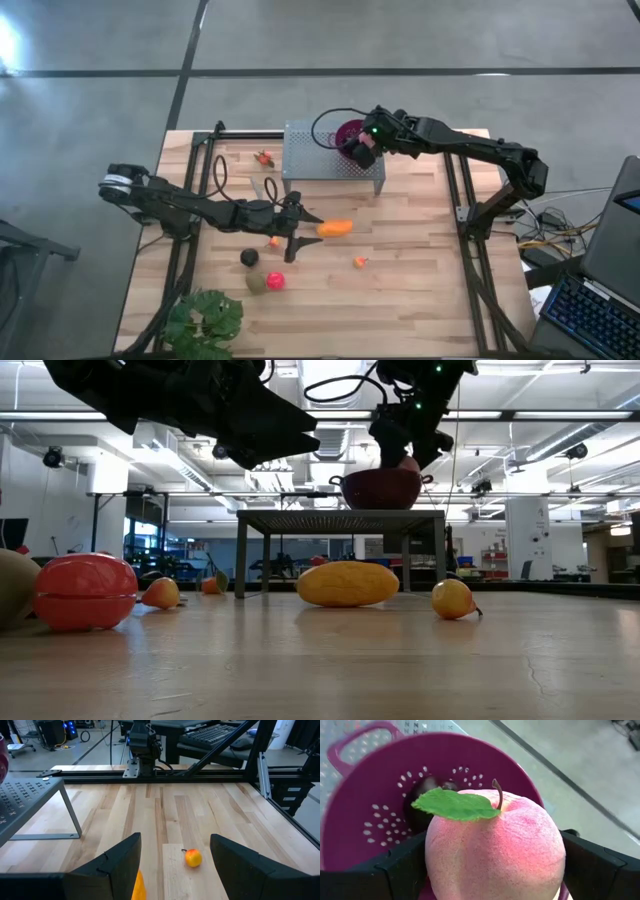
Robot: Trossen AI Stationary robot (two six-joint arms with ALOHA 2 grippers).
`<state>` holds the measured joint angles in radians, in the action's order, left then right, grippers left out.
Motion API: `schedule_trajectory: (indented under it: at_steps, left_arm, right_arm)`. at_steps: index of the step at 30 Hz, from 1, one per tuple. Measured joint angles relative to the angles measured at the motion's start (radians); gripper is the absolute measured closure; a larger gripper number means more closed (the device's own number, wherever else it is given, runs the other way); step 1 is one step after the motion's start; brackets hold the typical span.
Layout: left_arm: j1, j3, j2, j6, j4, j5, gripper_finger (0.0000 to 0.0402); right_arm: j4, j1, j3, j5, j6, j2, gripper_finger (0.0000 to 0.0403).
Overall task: Pick & Place Fruit
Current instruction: Put the peach into the purple bowl on the shelf
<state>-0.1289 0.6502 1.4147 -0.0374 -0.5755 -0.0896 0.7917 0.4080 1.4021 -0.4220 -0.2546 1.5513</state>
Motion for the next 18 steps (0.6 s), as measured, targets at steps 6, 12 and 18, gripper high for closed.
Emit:
schedule_trajectory:
  at_steps: [6, 12, 18]
  left_arm:
    - [0.0, 0.0, 0.0, 0.003, 0.0, 0.0, 0.0158]
    - [0.0, 0.0, 0.0, 0.003, 0.0, 0.0, 0.0158]
    - [0.0, 0.0, 0.0, 0.003, 0.0, 0.0, 0.0158]
  right_arm:
    - [0.004, -0.01, 0.0, 0.0, 0.025, 0.0, 0.0032]
    - [0.004, -0.007, 0.0, -0.012, 0.002, 0.002, 0.0032]
    - [0.005, -0.009, 0.0, -0.026, -0.033, 0.002, 0.0032]
